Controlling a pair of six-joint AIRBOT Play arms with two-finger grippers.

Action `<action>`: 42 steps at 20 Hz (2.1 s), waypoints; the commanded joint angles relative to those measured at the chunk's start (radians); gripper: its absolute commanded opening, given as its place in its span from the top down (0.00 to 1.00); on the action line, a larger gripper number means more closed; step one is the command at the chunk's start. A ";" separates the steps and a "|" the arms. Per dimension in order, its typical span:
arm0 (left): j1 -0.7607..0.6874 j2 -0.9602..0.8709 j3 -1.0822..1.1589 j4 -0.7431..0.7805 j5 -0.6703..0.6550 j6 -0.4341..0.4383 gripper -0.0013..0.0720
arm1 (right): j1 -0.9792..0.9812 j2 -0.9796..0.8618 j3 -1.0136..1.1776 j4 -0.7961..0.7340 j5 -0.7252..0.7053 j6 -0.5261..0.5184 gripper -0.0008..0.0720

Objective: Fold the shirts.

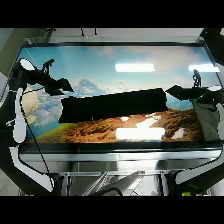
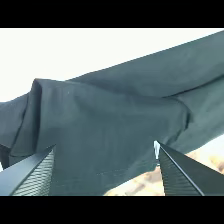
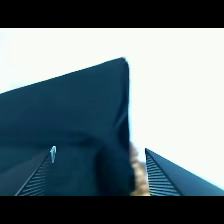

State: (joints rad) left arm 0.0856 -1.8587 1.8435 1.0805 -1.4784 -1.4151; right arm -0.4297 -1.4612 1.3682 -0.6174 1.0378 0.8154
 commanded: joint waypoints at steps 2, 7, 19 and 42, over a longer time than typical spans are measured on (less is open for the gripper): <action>-0.016 -0.016 0.101 -0.004 -0.069 -0.027 0.05 | 0.022 -0.081 0.045 -0.034 0.087 0.029 0.12; -0.056 -0.016 0.105 -0.011 -0.068 -0.053 0.61 | 0.067 -0.142 0.045 -0.032 0.122 0.022 0.13; -0.436 -0.018 -0.117 -0.008 0.314 -0.049 0.96 | 0.076 -0.021 0.123 0.111 0.350 0.055 0.96; -0.500 -0.067 0.247 -0.279 0.018 -0.051 0.96 | 0.199 0.200 0.302 0.222 0.533 0.262 0.95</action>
State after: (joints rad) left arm -0.5362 -2.0491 2.0865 0.8242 -1.2587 -1.4853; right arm -0.3004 -1.2457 1.6699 -0.3855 1.6173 1.0740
